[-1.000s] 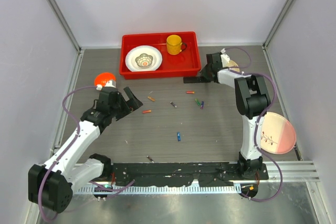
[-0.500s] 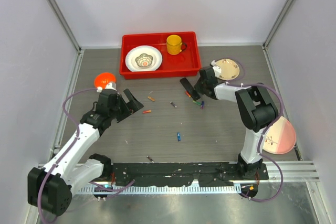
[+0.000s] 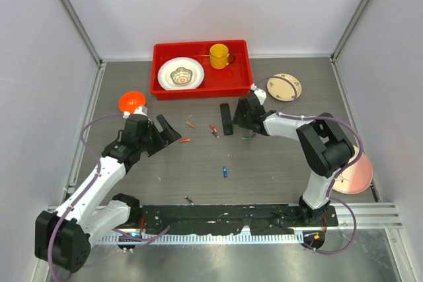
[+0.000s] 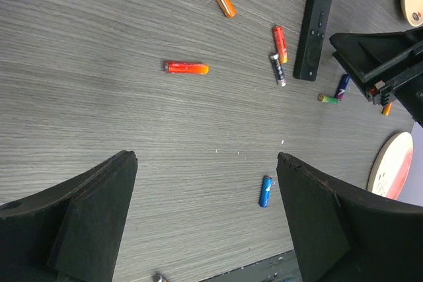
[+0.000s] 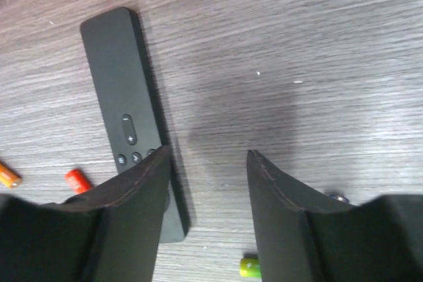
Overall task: Load the batteries into the remote control
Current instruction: Adjust the remote control at the center of the board, then pick up the remote control from the center of the board.
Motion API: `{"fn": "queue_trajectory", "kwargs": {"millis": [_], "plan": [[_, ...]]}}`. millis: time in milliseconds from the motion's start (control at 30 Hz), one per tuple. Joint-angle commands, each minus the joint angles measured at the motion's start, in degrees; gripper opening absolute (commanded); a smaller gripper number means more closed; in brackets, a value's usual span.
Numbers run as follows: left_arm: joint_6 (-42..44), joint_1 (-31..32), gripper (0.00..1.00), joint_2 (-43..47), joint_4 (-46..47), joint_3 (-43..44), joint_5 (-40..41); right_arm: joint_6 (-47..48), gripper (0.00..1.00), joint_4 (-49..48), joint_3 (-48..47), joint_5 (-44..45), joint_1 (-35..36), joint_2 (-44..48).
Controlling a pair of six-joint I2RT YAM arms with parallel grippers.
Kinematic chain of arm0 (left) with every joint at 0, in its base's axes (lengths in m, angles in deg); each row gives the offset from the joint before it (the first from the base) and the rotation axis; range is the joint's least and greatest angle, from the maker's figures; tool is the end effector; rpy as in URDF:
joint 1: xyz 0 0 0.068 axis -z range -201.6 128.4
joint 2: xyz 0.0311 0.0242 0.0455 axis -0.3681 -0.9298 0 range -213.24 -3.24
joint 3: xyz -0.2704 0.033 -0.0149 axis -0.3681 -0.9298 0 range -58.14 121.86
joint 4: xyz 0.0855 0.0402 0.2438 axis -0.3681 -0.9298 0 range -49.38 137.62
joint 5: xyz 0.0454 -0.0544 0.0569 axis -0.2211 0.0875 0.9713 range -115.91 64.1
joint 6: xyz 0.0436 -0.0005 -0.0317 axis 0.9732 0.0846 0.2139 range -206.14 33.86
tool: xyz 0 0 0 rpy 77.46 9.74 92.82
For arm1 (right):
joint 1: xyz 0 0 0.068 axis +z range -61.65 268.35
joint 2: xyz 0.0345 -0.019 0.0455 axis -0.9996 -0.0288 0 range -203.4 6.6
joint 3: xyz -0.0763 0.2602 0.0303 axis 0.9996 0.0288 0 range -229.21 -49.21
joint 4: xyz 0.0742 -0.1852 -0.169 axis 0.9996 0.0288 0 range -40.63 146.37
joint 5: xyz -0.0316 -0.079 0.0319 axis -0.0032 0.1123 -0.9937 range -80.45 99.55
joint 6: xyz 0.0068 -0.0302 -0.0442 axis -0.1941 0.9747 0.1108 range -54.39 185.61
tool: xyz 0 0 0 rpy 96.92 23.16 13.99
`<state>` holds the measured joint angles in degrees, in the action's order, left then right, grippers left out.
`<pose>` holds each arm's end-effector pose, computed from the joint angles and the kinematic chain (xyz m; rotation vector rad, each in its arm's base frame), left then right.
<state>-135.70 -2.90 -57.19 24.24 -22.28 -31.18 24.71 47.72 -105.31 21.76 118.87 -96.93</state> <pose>0.1867 -0.0665 0.2354 -0.5902 2.3250 -0.6978 0.3203 0.1802 0.1523 0.3174 2.3543 0.3565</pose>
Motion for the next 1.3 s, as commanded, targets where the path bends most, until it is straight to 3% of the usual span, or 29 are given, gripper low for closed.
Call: {"fn": "queue_trajectory", "kwargs": {"millis": [0, 133, 333, 700, 800, 1000, 1167, 1200, 1267], "plan": [[-0.3, 0.0, 0.9, 1.0, 2.5, 0.1, -1.1, 7.8, 0.59, 6.3, -2.3, 3.2, 1.8, 2.5], [-0.2, 0.1, 0.9, 1.0, 2.5, 0.1, -1.2, 11.9, 0.7, 8.4, -6.8, 4.0, 3.9, 1.3], [0.0, 0.1, 0.9, 1.0, 2.4, 0.0, -1.2, 16.6, 0.75, 12.6, -13.9, 5.5, 7.5, -3.3], [0.3, 0.1, 0.9, 1.5, 1.6, 0.5, -1.2, 20.4, 0.77, 19.8, -20.5, 8.8, 8.0, -9.2], [0.3, 0.1, 0.9, 1.6, 1.6, 0.5, -1.5, 21.4, 0.72, 21.2, -21.7, 8.8, 7.9, -10.6], [0.8, 0.0, 0.9, 1.9, 0.4, 1.1, -1.5, 23.9, 0.51, 21.9, -22.3, 6.4, 8.0, -11.9], [1.4, 0.1, 0.9, 3.0, -0.4, 1.7, -1.2, 26.7, 0.28, 23.3, -22.6, 5.0, 8.0, -11.0], [1.6, 0.1, 0.9, 3.1, -0.5, 1.7, -1.2, 27.7, 0.18, 23.3, -22.5, 4.7, 8.0, -9.9], [1.7, 0.1, 0.9, 3.2, -1.0, 2.1, -1.2, 29.4, 0.11, 24.7, -22.8, 3.5, 8.1, -8.5]]}}
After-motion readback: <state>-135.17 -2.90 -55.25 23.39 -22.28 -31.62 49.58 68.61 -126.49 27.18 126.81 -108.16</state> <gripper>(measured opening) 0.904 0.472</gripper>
